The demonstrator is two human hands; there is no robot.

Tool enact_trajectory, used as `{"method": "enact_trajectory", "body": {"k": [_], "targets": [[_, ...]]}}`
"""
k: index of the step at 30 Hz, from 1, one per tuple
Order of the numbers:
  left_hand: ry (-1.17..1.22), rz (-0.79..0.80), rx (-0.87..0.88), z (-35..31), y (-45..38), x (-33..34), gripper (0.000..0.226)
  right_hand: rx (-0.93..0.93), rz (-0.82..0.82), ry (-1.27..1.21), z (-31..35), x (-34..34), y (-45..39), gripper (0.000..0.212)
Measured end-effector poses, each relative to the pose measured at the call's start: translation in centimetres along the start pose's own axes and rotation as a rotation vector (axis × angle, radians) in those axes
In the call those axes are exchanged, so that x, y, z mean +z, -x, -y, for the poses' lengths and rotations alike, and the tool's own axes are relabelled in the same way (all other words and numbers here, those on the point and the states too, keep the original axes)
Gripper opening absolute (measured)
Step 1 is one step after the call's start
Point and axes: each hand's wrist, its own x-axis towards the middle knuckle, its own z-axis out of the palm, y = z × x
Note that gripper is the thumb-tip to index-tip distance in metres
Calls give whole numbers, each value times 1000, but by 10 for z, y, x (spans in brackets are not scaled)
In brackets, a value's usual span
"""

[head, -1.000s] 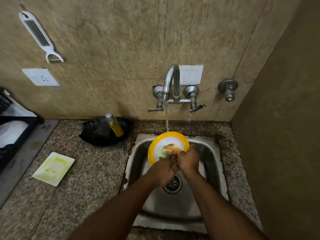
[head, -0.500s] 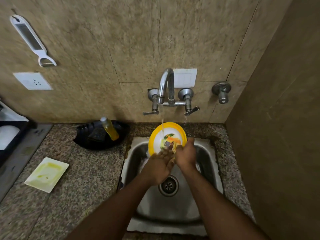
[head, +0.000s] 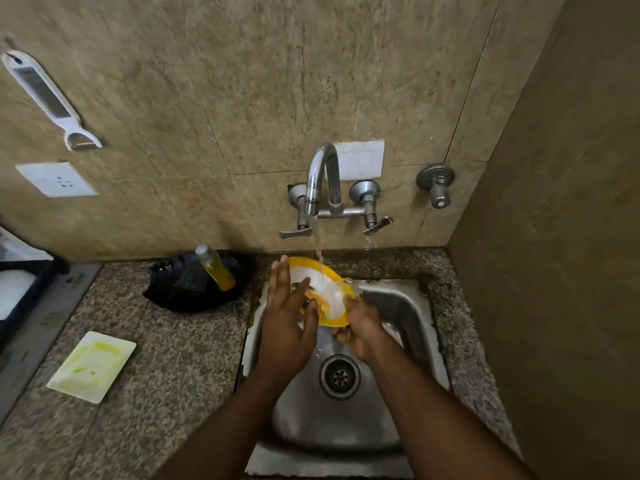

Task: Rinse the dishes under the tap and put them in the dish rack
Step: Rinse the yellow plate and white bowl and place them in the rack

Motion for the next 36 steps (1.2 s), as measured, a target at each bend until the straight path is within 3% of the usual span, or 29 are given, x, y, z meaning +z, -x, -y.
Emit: {"method": "enact_trajectory", "body": {"k": [5, 9, 11, 13, 15, 17, 21, 24, 26, 29, 33, 36], "targets": [[-21, 3, -403, 5, -13, -4, 54, 118, 120, 221, 8, -3, 8, 34], [56, 92, -715, 17, -17, -3, 62, 2, 66, 414, 24, -11, 17, 31], [98, 183, -803, 19, -18, 0, 63, -66, 13, 500, 33, -17, 20, 47], [138, 248, -847, 19, -19, 12, 40, -144, -42, 564, 41, -22, 21, 57], [118, 295, -852, 24, -21, 24, 16, -222, -117, 630, 48, -26, 25, 53], [89, 287, -867, 41, -22, 41, 26, -293, -174, 687, 52, -29, 28, 51], [171, 428, -956, 33, -31, 50, 17, -502, -243, 797, 56, -33, 37, 37], [-58, 504, -887, 30, -45, 58, 26, -629, -244, 812, 57, -35, 47, 27], [125, 456, -917, 29, -54, 62, 29, -690, -264, 818, 58, -35, 51, 26], [622, 302, -998, 55, -60, 77, 40, -768, -291, 824, 56, -31, 51, 34], [1019, 256, -1089, 3, -78, 44, 29, -864, -330, 1039, 48, -22, 48, 57], [1154, 361, -1261, -1, -90, 35, 66, -917, -335, 1257, 41, -21, 48, 72]]}}
